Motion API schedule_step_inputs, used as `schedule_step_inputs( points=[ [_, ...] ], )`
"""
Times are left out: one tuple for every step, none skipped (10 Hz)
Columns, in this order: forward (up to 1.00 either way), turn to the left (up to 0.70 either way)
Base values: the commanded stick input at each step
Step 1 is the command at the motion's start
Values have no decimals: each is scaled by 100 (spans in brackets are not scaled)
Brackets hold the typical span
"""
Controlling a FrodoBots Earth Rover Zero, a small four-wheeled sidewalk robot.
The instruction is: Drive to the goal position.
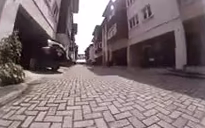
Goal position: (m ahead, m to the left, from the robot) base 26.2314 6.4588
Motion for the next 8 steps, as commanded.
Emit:
schedule_step_inputs(
  points=[
    [50, 0],
    [50, 0],
    [50, 0],
    [50, 0],
    [50, 0],
    [50, 0],
    [50, 0],
    [50, 0]
  ],
)
